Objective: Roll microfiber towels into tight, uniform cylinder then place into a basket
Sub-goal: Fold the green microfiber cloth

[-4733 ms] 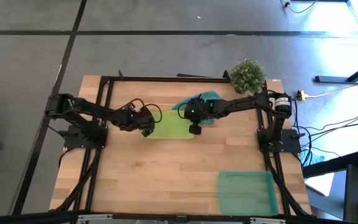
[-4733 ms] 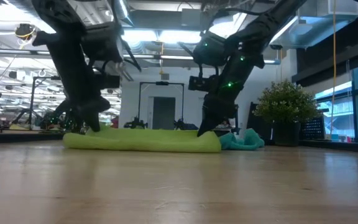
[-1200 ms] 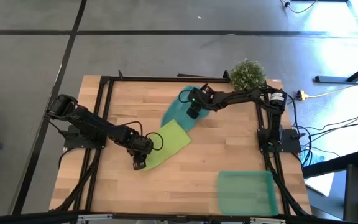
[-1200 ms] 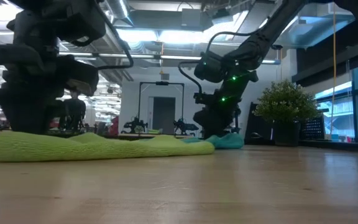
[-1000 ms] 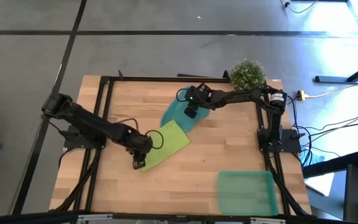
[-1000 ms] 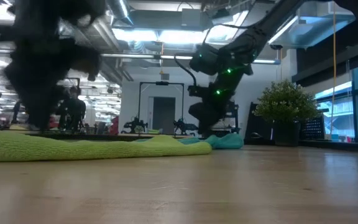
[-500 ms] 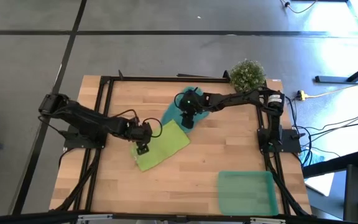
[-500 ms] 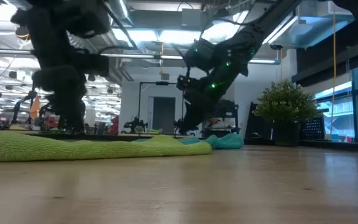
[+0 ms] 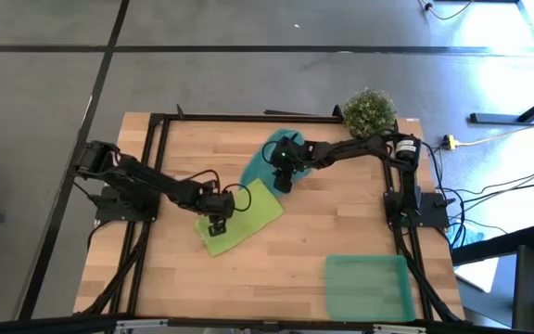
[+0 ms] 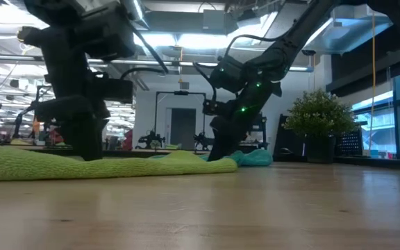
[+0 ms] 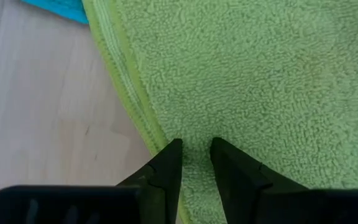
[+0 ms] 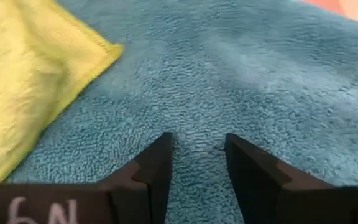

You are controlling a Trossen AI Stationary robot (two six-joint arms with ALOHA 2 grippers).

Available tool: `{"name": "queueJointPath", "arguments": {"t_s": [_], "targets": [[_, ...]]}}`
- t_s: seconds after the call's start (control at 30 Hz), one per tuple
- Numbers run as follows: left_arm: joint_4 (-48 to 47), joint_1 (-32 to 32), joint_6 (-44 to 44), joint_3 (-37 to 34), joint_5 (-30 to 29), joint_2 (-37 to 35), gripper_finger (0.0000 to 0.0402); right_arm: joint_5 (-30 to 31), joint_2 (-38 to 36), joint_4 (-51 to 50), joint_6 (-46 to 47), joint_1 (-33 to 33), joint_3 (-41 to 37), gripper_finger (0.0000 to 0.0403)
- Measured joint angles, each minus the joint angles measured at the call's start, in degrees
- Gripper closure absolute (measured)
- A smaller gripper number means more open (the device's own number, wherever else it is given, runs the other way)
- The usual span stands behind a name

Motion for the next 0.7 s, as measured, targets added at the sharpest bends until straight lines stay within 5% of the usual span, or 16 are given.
{"name": "queueJointPath", "arguments": {"t_s": [0.23,0.7], "targets": [[-4.0,-3.4,-7.0,-0.1,3.3,-1.7,0.0312,8.9,0.0,-0.2,1.7,-1.4,0.0,0.0254],[-5.4,-7.2,-12.8,0.4,4.2,-1.8,0.0312,9.4,-0.3,0.4,3.2,-3.6,0.0,0.0254]]}}
